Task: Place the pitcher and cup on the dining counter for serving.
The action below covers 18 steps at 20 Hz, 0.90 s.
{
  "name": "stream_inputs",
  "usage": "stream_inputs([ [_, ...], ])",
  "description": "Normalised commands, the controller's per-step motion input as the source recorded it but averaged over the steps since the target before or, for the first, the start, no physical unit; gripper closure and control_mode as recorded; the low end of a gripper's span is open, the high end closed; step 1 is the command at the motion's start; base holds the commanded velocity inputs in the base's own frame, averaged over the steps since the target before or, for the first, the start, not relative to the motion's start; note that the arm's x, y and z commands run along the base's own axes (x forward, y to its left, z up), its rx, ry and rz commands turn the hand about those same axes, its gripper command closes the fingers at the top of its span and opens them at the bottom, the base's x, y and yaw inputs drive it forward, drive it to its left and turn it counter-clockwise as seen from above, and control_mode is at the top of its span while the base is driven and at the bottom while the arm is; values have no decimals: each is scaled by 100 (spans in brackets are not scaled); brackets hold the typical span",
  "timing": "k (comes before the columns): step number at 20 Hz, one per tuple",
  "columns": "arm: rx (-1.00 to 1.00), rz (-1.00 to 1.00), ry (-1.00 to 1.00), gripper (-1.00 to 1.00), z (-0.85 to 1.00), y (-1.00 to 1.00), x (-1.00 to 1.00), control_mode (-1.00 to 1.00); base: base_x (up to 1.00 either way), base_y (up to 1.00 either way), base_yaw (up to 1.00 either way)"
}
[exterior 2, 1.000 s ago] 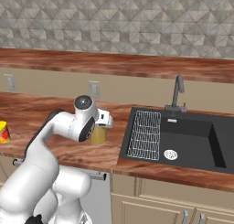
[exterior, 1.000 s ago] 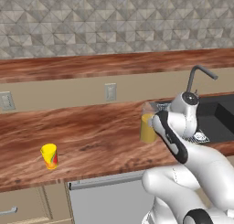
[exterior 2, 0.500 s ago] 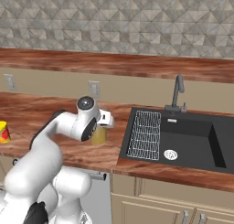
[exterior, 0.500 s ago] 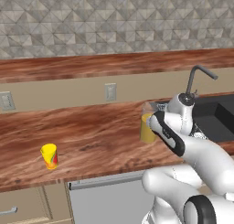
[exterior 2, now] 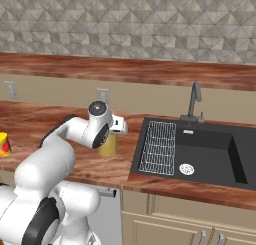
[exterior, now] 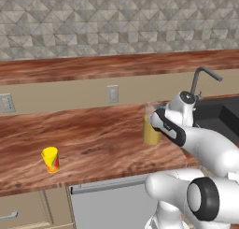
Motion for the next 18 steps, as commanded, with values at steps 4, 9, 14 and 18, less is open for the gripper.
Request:
stream_inputs([
  [4,0,0,0,100,0,0,0,-100,0,0,0],
  [9,0,0,-2,100,29,3,-32,-100,0,0,0],
  [14,-1,0,-7,100,68,28,-38,-100,0,0,0],
  [18,-1,0,-9,100,84,36,-34,-100,0,0,0],
])
